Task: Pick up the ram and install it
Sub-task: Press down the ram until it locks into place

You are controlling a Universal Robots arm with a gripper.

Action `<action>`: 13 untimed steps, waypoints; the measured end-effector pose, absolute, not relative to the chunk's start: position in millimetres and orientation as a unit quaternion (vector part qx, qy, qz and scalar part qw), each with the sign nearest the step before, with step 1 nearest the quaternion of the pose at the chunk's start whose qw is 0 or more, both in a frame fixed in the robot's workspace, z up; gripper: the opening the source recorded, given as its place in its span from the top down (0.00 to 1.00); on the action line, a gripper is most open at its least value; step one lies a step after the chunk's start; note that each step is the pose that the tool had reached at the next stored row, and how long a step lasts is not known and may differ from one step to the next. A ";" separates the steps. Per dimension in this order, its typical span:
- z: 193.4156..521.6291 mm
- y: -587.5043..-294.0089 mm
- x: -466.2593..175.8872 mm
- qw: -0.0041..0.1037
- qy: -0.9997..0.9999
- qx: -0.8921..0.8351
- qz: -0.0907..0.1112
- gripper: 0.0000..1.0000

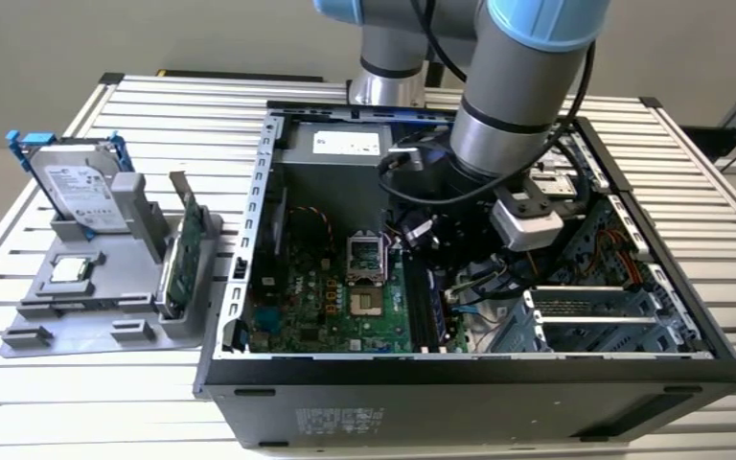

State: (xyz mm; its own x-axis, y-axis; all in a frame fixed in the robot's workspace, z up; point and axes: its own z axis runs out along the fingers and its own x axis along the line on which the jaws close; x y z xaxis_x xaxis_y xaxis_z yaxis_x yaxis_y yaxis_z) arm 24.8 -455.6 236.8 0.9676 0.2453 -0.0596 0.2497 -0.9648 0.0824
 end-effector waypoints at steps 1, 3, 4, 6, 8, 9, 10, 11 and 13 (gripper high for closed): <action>236.8 -455.6 24.8 0.045 0.134 0.990 -0.024 1.00; 236.8 -455.6 24.8 0.045 0.152 0.987 -0.023 1.00; 236.8 -455.6 24.8 0.046 0.161 0.986 -0.023 1.00; 236.7 -455.6 24.8 0.046 0.179 0.983 -0.022 1.00; 236.6 -455.6 24.8 0.046 0.197 0.979 -0.021 1.00; 236.6 -455.6 24.8 0.047 0.206 0.977 -0.021 1.00; 236.6 -455.6 24.8 0.047 0.214 0.975 -0.020 1.00; 236.5 -455.6 24.8 0.047 0.223 0.974 -0.020 1.00; 236.5 -455.6 24.8 0.047 0.239 0.970 -0.020 1.00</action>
